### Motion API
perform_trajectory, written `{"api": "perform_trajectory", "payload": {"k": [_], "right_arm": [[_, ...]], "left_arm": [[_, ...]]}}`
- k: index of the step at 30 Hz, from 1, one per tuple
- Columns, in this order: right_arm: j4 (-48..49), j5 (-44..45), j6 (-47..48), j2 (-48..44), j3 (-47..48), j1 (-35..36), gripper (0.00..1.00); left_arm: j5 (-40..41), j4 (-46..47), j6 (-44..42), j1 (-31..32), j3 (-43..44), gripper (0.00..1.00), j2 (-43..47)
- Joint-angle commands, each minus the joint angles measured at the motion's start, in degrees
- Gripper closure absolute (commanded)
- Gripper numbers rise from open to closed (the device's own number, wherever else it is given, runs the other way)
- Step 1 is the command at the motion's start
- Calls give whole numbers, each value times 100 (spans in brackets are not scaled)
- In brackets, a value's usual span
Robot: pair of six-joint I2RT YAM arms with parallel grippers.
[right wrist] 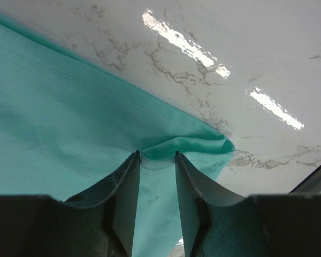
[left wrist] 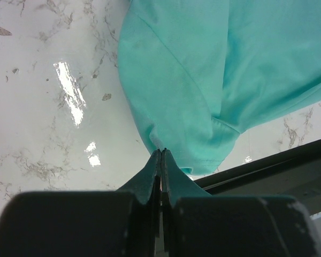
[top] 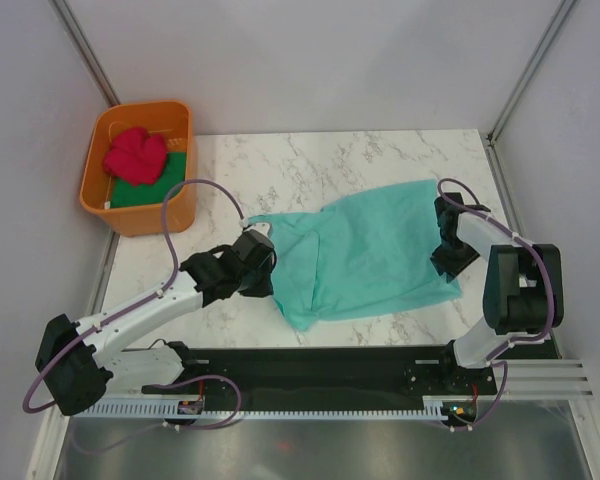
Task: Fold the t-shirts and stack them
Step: Flatten the tshirt out
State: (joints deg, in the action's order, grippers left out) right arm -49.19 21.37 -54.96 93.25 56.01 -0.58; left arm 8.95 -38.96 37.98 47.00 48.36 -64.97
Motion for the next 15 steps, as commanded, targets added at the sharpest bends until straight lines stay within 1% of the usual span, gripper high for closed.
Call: {"api": "perform_trajectory", "payload": {"k": [1,2,5,6,8,10,11,12,13,14,15], "right_arm": [[199,34,-112,79,-108,14,60],[217,26,-111,96,-116,14,60],[269,26,-68,140,-152,14,67],[269,34,-41,132,-143,14,81],[261,113,81,9,-64,14,98],[52,306,187,-289,102,14,100],[-55,542,248,-412,390,14,100],[-169,692,423,-709,585,14,100],[-387,807,529,-860,795,14,100],[-494,1034,626,-1035,1259,14,100],[-600,1097,783,-1385,1507,14,100]], "left_arm": [[124,64,184,19,7,98,142],[116,64,184,19,7,98,134],[124,64,219,19,-11,98,160],[133,55,236,19,-19,98,160],[194,64,272,19,-20,98,151],[361,55,193,19,129,98,160],[492,46,123,-42,243,98,160],[468,46,44,-129,575,98,134],[372,38,-131,-391,813,98,116],[136,11,-220,-515,1085,98,90],[72,-15,-281,-612,1723,98,55]]}}
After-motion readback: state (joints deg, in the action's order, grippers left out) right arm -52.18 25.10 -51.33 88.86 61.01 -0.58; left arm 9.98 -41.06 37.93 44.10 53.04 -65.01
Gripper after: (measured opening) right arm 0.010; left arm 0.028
